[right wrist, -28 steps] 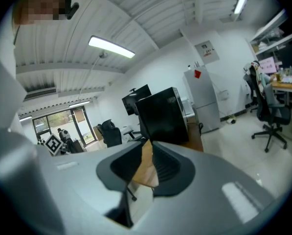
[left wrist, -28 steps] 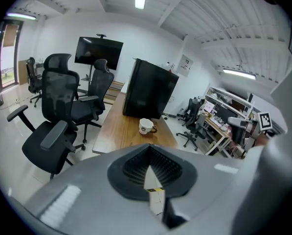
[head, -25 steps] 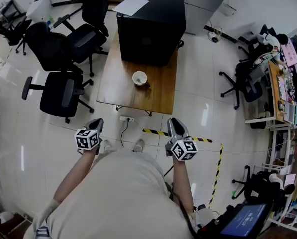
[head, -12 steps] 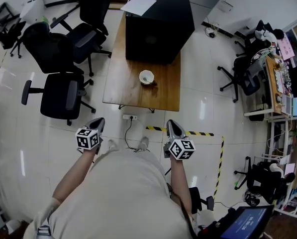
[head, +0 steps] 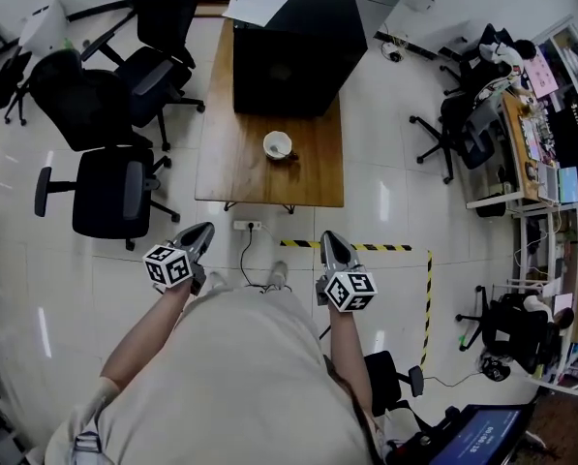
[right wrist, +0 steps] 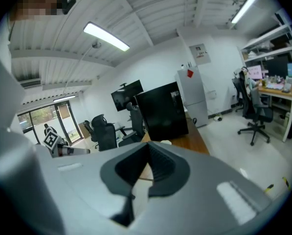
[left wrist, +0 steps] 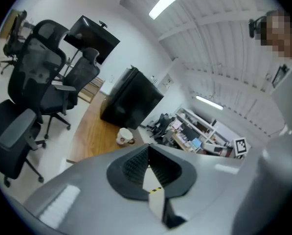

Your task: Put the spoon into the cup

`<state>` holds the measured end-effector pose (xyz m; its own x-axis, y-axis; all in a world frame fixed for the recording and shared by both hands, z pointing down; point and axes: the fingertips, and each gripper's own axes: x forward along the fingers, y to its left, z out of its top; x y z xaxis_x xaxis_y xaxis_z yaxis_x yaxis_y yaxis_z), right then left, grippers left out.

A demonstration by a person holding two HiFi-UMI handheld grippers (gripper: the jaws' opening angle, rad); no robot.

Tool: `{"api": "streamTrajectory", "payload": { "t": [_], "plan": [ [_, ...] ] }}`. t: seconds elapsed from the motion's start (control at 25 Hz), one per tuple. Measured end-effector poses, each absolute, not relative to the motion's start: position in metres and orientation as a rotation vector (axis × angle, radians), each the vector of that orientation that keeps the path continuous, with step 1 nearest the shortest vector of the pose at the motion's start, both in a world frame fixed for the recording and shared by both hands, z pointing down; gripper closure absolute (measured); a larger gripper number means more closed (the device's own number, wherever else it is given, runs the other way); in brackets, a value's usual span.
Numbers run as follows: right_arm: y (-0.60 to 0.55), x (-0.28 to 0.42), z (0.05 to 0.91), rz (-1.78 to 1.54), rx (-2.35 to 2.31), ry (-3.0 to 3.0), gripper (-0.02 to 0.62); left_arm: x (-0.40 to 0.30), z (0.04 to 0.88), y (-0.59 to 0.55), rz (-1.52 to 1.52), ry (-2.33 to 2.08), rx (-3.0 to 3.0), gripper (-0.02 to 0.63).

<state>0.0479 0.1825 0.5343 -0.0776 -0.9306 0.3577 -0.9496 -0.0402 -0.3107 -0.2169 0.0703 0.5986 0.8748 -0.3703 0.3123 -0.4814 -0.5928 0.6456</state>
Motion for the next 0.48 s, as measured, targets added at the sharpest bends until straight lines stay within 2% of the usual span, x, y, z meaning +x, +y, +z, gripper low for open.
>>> {"api": "streamTrajectory", "payload": {
  "t": [0.36,0.48],
  "plan": [
    [0.197,0.076,0.535,0.817,2.117,-2.127,0.591,-0.147,0.521,0.073,-0.190,-0.263,2.218,0.604],
    [0.208,0.101,0.532,0.834,2.112,-2.157,0.591,-0.107,0.484,0.088,-0.305,-0.104,2.139,0.376]
  ]
}}
